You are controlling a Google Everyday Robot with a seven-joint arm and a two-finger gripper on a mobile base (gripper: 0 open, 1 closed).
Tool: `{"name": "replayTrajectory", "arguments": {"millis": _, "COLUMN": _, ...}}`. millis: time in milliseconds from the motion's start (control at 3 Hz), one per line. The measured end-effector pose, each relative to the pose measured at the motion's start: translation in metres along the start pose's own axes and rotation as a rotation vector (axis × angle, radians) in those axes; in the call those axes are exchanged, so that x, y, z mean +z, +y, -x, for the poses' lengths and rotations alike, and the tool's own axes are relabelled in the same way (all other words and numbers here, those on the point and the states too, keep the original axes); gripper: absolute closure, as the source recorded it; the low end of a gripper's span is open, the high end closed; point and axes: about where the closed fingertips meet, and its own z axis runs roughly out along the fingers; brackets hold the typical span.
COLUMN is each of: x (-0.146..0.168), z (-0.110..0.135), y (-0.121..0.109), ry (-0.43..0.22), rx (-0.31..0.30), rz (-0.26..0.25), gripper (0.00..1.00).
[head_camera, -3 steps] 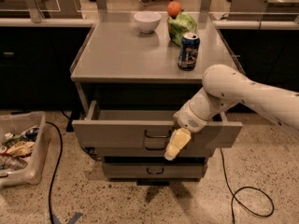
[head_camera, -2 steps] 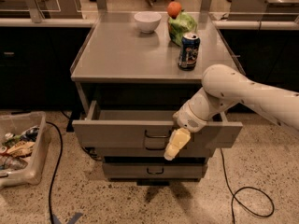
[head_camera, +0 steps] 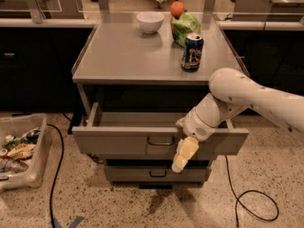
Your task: Open top drawer
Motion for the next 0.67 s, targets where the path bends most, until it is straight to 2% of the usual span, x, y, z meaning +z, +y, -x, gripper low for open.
{"name": "replayTrajectory", "arguments": {"millis": 333, "x": -0.0162, "z": -0.0083, "y": 0.0318, "ry": 0.015, "rx": -0.017, "rz": 0.072, "gripper": 0.0}}
{"name": "replayTrajectory", "arguments": {"millis": 667, "x": -0.016, "z": -0.0084, "y": 0.032, "ry": 0.016, "rx": -0.018, "rz": 0.072, "gripper": 0.0}}
